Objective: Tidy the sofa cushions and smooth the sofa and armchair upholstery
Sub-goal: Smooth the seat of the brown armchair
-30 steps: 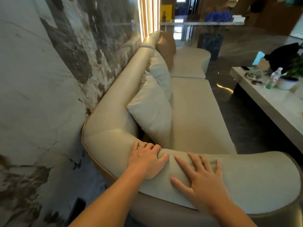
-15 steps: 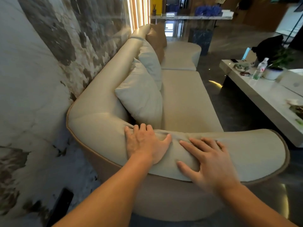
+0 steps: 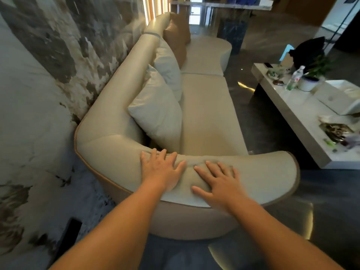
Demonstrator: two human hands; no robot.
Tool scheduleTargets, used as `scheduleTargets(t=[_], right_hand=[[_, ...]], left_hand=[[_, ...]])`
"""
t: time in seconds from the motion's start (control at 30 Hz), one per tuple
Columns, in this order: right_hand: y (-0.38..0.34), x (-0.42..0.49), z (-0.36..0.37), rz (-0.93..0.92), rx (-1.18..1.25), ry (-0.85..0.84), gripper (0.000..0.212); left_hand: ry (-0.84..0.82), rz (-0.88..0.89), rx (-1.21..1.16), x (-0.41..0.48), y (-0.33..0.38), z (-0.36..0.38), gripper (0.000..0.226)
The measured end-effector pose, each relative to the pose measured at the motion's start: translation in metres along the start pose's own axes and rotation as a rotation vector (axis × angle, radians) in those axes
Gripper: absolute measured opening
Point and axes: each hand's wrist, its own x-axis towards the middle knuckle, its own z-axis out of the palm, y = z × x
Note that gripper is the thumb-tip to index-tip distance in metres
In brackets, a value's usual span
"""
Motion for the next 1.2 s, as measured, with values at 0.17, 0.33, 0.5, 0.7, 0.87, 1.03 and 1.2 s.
scheduleTargets(t=[0.17,0.33,0.5,0.7,0.87,1.03,1.2], right_hand=[[-0.03,-0.049,-0.052,0.105,0.053,-0.211,0.057],[-0.051,-0.231,-0.072,0.243,0.167,-0.352,0.047],[-0.057,-0.461,-0.076,0.593,0.297,-0.37,0.046],[-0.039,-0.737,-0.042,0.982,0.436,-0.339,0.053],[-0.02,-0.795,-0.061,0.967,0.38,-0.281,0.047],[0.022,-0.905,-0.051,1.093,0.447,-0.026,0.052],[0.074,-0.989,-0.017,1.197,0.499,0.147,0.071]], left_hand=[[-0.331,0.131,0.037,-0.061,-0.013,-0.04,0.058],[-0.465,0.341,0.083,-0.19,-0.005,-0.09,0.053],[-0.617,0.676,0.275,-0.348,0.036,-0.13,0.039],[-0.577,1.023,0.307,-0.552,0.161,-0.174,0.038],[-0.559,1.154,0.308,-0.593,0.223,-0.17,0.03],[-0.26,1.365,0.326,-0.677,0.321,-0.18,0.024],[-0.017,1.378,0.277,-0.756,0.417,-0.15,0.053]])
